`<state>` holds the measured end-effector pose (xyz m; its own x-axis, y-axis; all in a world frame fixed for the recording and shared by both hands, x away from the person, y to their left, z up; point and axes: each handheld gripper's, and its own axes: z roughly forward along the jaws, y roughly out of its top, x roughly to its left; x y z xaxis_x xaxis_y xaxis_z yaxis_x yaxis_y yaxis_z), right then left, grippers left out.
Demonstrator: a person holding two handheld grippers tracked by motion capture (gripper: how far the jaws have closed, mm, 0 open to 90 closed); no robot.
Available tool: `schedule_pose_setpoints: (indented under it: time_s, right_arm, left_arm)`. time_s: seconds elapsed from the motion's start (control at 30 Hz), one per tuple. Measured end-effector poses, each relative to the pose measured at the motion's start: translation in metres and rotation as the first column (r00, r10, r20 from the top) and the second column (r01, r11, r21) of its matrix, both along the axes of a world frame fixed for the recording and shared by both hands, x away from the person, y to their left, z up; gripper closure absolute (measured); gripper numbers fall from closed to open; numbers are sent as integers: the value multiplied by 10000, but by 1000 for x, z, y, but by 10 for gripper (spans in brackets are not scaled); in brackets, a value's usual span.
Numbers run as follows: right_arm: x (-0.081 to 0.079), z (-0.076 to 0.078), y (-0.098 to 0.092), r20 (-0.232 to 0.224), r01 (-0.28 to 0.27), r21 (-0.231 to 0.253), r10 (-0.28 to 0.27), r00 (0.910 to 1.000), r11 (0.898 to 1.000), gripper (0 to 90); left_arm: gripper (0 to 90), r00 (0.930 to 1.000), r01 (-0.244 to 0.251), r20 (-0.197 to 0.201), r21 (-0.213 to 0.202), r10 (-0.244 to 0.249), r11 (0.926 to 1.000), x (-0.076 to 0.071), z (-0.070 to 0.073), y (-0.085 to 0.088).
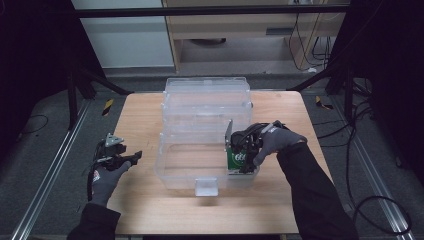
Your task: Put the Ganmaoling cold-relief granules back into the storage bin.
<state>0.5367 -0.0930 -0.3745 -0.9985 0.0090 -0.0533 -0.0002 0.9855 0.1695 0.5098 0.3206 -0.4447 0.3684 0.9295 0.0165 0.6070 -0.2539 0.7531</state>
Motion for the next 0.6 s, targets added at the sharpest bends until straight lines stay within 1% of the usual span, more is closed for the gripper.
schedule_pose_setpoints:
  time_s: [0.1, 0.17, 0.23, 0.33, 0.43, 0.6]
  right_arm:
    - [1, -2, 0, -17, -22, -6, 22, 10000, 10000, 175]
    - [0, -2, 0, -42, 75, -50, -75, 10000, 10000, 175]
    - [0, -3, -1, -77, 73, 91, -73, 9999, 9999, 175]
    - [-1, -4, -3, 9, 170, 289, -171, 9999, 9994, 173]
    - [-1, -4, -2, -23, 189, 244, -188, 9998, 9995, 169]
    - [-2, -4, -2, 66, 220, 278, -222, 9997, 9994, 153]
  left_arm:
    - [303, 10000, 2, 20, 9, -2, 10000, 0, 0, 1]
    - [303, 10000, -4, 12, 13, 4, 10000, 0, 0, 1]
    - [303, 10000, -5, 17, 12, 4, 10000, 0, 0, 1]
    - [302, 10000, 0, 0, 10, 0, 10000, 0, -1, 0]
    - [302, 10000, 4, -3, 17, -4, 10000, 1, -1, 0]
    - [303, 10000, -18, -28, -5, 18, 10000, 1, -2, 0]
